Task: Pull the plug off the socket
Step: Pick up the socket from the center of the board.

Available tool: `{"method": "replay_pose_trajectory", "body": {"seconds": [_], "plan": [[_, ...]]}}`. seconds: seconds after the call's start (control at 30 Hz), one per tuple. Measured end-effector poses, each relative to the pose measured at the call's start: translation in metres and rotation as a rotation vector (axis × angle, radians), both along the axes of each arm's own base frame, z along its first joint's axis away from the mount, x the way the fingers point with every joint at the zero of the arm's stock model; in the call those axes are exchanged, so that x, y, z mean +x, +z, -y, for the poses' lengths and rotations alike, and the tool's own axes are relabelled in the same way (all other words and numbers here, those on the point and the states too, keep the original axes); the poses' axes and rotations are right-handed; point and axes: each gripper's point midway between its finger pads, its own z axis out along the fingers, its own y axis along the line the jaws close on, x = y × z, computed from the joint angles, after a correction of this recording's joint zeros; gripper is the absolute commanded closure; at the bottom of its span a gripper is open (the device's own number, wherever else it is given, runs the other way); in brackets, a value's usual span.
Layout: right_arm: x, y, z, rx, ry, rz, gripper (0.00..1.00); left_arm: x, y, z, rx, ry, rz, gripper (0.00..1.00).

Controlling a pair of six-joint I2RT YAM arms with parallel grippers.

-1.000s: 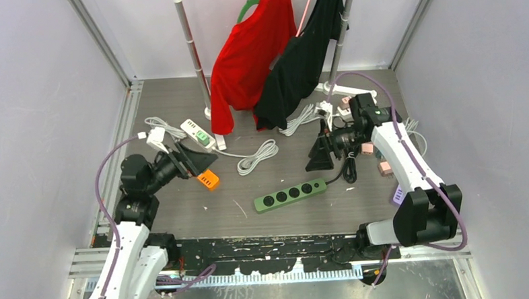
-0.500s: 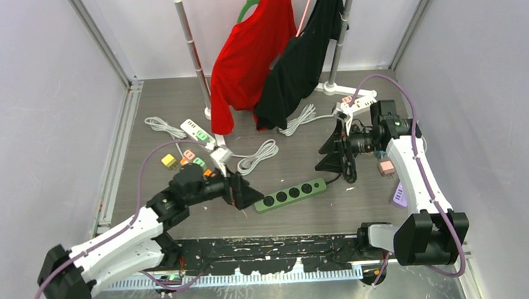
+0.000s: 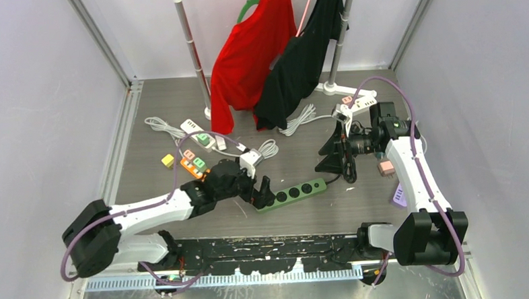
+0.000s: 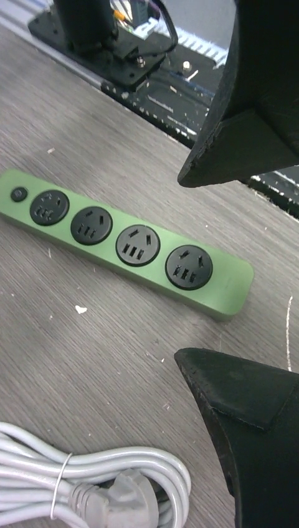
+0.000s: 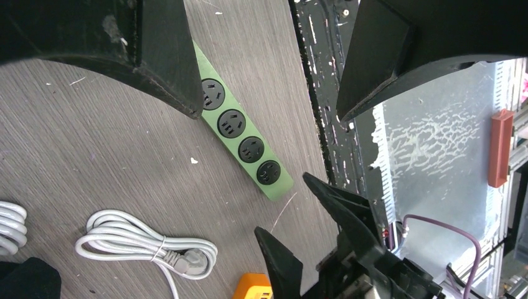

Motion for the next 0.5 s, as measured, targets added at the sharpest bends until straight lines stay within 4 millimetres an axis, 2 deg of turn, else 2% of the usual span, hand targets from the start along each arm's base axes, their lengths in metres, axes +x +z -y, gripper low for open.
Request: {"method": "replay_pose_trajectory", "body": {"seconds": [0.17, 0.37, 0.5], "plan": [[0.001, -0.001, 0.000, -0.005, -0.002, 0.008, 0.17, 0.006, -0.023, 0.013, 0.094, -0.059, -0.020, 0.02], [0.000, 0.003, 0.001, -0.007, -0.002, 0.031, 0.17, 0.016, -0.025, 0.037, 0.162, -0.181, 0.048, 0.03], [0.000, 0.003, 0.001, -0.008, -0.003, 0.033, 0.17, 0.014, -0.032, 0.049, 0.211, -0.263, 0.100, 0.07]]}}
